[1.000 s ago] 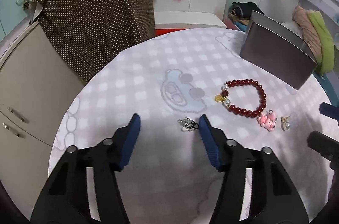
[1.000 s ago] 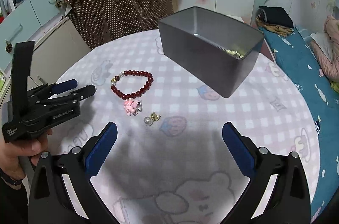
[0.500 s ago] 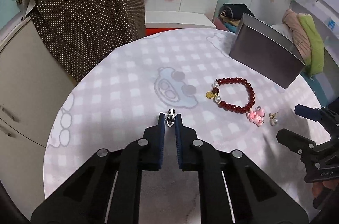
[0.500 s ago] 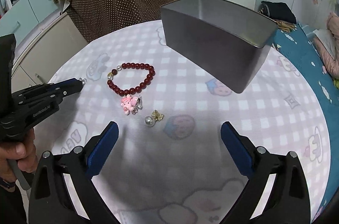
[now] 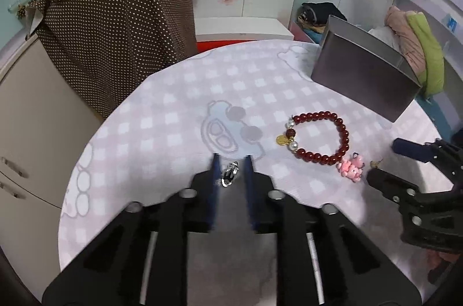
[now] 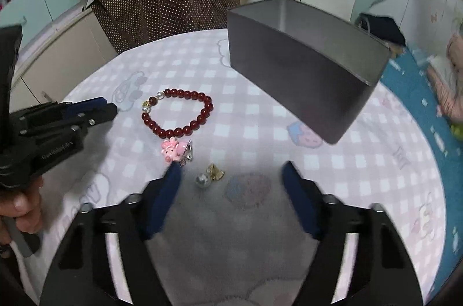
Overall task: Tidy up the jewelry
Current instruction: 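Grasp a small silver earring with the left gripper while the right grasps the gold pearl earring, then carry both earrings over the grey box and open both grippers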
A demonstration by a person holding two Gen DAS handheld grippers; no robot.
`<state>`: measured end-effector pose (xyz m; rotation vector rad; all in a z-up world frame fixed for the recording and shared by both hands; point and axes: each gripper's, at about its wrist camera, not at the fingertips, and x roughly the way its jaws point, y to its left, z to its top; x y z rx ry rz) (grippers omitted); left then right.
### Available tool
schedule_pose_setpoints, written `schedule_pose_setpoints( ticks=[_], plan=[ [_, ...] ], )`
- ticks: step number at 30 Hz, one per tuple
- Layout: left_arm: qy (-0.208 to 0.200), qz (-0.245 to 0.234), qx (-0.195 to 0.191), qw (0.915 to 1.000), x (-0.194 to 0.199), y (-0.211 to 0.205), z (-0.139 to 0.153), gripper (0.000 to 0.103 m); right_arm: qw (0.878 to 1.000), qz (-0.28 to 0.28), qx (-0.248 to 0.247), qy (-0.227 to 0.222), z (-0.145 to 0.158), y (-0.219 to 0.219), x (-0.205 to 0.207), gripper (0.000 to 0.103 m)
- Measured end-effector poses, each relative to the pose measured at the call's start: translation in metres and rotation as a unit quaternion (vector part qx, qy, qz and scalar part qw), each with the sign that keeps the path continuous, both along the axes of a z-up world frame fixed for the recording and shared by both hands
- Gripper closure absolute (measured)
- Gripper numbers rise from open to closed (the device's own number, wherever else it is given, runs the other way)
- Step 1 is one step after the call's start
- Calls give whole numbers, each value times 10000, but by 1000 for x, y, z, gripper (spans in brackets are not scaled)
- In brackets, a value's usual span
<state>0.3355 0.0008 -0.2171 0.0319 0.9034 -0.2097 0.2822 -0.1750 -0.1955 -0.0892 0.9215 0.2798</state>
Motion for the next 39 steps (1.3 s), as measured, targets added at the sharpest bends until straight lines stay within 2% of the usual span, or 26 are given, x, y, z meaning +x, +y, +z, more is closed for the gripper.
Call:
schedule_pose_setpoints(
  ticks=[1,3,4,6,9,15,23,25,26,31,33,35,39],
  plan=[
    [2,-7,-19,10000,-1,1,0,88,10000,27,2,-8,0,1,0,48],
    [-1,-31,-36,10000,-3,1,0,89,9999,87,-89,-60,1,3,-2,63],
    [2,-38,-66,10000,-4,2,0,89,9998,107,-115,-74,1,3,-2,66],
    [11,-40,-134,9999,-7,3,0,89,9998,136,-117,-102,1,2,-3,79],
    [27,-42,-231,9997,-10,6,1,89,9998,150,-92,-113,1,0,-4,88],
    [-10,-26,-357,9994,-22,11,7,89,9998,169,69,-90,2,-8,-12,92],
    [-91,-52,-419,9991,-34,12,14,89,9997,203,134,-30,3,-12,-21,92],
    [-106,-45,-377,9992,-35,11,14,89,9997,196,62,-92,4,-11,-21,87],
    [-104,-38,-369,9993,-35,11,14,89,9997,205,47,-104,5,-11,-19,81],
    [-98,-15,-445,9990,-34,12,15,89,9993,365,41,-97,4,-6,-10,81],
    [-101,-21,-444,9990,-34,13,16,89,9988,476,-18,-99,1,-1,-9,83],
    [-110,-22,-448,9989,-35,13,17,89,9983,547,-133,-148,0,4,-9,93],
    [-116,-22,-453,9989,-36,15,19,89,9982,585,-72,-119,0,2,-11,94]
  ],
)
